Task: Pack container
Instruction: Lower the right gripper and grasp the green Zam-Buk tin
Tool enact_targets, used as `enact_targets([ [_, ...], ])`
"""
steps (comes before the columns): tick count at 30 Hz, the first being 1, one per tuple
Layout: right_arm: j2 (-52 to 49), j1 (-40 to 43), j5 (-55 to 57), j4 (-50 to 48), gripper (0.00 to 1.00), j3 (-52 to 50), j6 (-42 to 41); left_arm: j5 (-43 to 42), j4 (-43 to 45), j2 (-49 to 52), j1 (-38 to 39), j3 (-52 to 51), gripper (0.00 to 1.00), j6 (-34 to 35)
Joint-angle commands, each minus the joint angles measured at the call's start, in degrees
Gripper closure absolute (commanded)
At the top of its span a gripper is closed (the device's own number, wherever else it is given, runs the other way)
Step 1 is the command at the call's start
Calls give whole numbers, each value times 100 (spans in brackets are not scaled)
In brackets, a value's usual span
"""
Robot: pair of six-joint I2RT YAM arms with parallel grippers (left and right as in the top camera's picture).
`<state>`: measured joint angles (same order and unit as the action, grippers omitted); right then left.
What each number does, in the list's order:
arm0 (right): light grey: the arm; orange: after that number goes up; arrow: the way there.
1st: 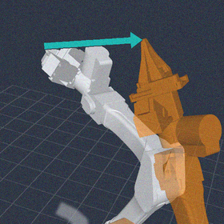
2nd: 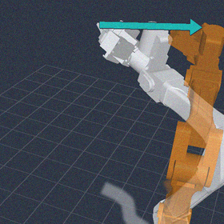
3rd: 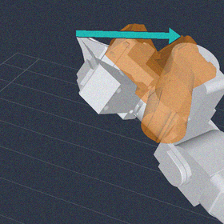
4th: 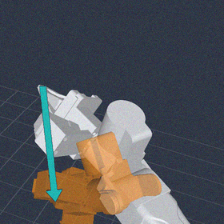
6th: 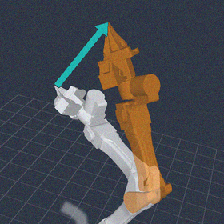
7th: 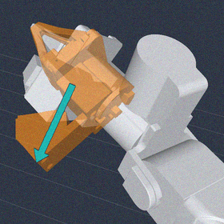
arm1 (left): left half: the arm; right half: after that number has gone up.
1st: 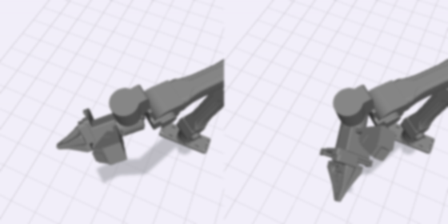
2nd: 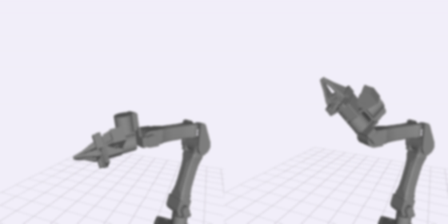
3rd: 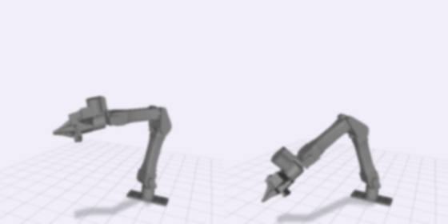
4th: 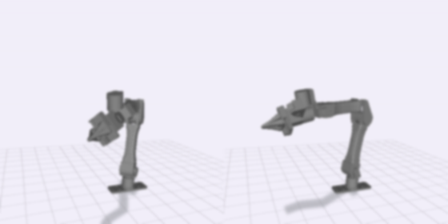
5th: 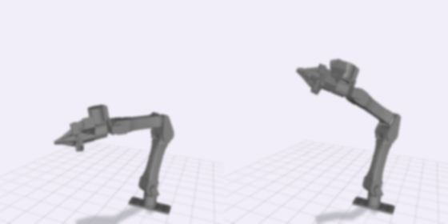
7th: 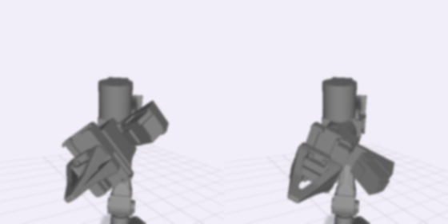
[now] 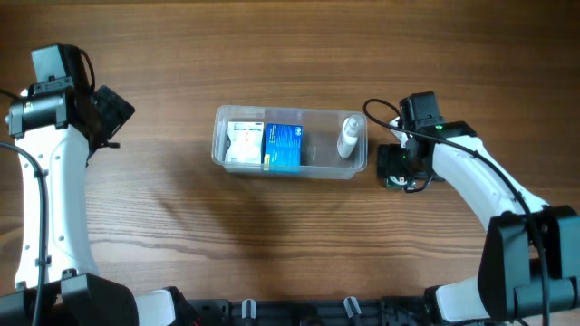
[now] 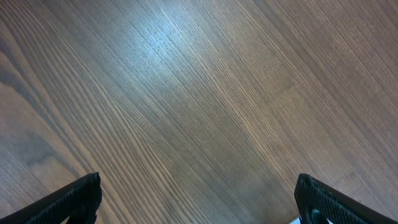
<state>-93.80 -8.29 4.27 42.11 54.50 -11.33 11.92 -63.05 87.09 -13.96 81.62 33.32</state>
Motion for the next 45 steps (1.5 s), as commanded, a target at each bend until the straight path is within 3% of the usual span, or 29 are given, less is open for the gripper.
enact_targets([
  [1, -122, 13, -109, -92, 8, -63, 199, -11, -2, -72, -26, 79, 0, -2],
  [12, -426, 13, -114, -367, 17, -63, 214, -11, -2, -72, -26, 79, 0, -2],
  [25, -435, 13, 17, -695, 18, -437, 66, -11, -2, -72, -26, 79, 0, -2],
  [34, -431, 13, 20, -789, 47, -417, 68, -11, -2, -72, -26, 79, 0, -2],
  [45, 229, 13, 22, 328, 51, 411, 68, -11, -2, -72, -26, 79, 0, -2],
])
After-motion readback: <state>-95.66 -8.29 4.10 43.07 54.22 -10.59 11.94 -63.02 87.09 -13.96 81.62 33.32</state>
